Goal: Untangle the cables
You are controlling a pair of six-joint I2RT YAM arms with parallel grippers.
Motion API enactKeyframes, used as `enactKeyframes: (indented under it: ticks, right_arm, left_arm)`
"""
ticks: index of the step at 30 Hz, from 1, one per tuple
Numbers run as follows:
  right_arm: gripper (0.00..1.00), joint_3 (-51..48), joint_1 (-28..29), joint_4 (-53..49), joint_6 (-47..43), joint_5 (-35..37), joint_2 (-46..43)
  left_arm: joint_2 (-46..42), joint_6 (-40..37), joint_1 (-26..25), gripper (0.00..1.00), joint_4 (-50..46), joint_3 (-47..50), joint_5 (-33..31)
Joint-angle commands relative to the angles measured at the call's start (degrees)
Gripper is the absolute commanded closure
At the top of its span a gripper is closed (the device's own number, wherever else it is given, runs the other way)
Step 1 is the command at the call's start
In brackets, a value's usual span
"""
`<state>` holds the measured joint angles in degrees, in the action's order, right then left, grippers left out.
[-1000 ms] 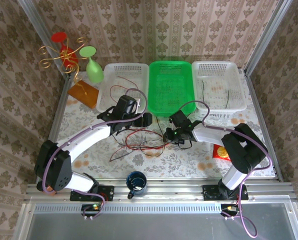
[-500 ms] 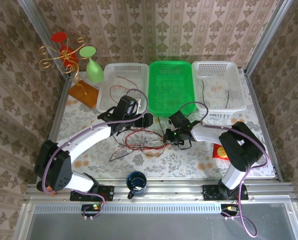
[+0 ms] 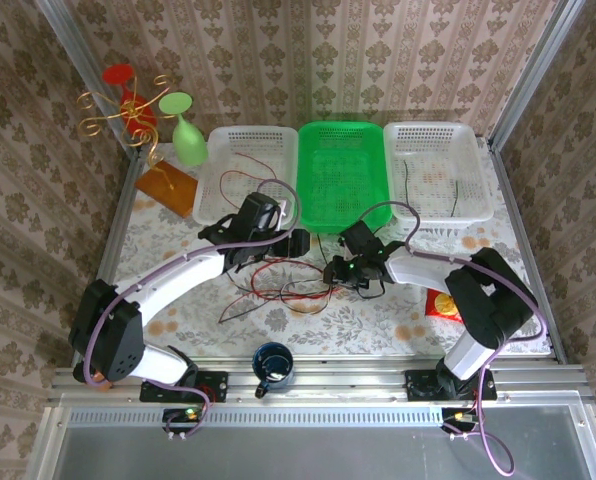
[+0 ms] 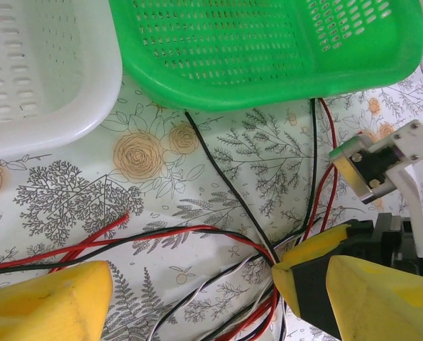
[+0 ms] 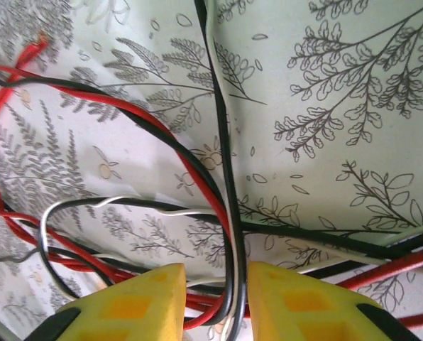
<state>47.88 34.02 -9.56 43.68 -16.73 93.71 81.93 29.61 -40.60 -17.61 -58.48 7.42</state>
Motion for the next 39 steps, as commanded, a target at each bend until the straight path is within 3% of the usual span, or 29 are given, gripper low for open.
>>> enactKeyframes:
  ticks: [1,10,20,26,35,39]
  right_arm:
    - [0.69,-1.29,0.43,-1.66,0.07,1.59,-1.95]
    - [0.79,-1.12,0.43,-1.42,0.59,1.25,-0.02]
    - [0.79,0.04,0.35,-2.56,0.73,1.09,2.13]
    - [0.87,-0.09,0.34,-2.36,0.87,1.17,1.92]
    - [0.87,-0.15,0.35,-2.48,0.95,1.26,1.91]
    - [0.95,-0.63,0.38,-1.82,0.83,1.02,1.14]
  left_arm:
    - [1.21,-0.30,-0.69,0.20,-1.88,-2.46,-1.54]
    - [1.65,-0.68,-1.28,0.20,-2.77,-2.89,-2.10]
    - [1.39,-0.82,-1.32,0.21,-3.05,-2.70,-2.15]
    - [1.39,-0.78,-1.26,0.21,-2.96,-2.74,-2.06]
    - [1.06,-0.80,-1.28,0.21,-2.97,-2.60,-2.23]
    - [1.04,-0.87,-1.27,0.21,-3.05,-2.63,-2.19]
